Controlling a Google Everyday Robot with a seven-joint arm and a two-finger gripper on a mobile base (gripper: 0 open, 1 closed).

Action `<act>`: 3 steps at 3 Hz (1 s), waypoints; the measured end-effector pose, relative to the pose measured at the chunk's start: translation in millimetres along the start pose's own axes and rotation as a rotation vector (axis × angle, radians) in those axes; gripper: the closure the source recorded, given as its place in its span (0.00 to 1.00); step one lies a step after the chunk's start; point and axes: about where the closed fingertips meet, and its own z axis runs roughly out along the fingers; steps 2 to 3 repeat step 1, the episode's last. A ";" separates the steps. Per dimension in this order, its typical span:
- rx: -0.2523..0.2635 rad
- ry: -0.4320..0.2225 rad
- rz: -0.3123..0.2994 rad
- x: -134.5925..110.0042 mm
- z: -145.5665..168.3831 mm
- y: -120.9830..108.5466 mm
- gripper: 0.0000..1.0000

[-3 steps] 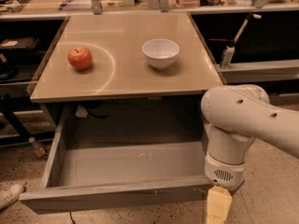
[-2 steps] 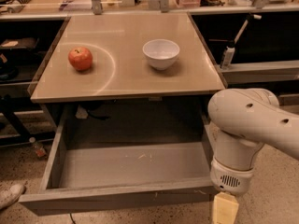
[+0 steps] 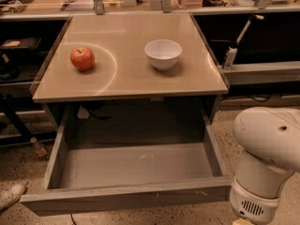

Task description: Open top drawer

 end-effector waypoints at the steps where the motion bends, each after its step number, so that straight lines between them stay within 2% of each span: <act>1: 0.000 0.000 0.000 0.0 0.0 0.0 0.00; 3: 0.000 0.000 0.000 0.0 0.0 0.0 0.00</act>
Offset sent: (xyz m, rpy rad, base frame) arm 0.0000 0.0000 0.0000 0.0000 0.0000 0.0000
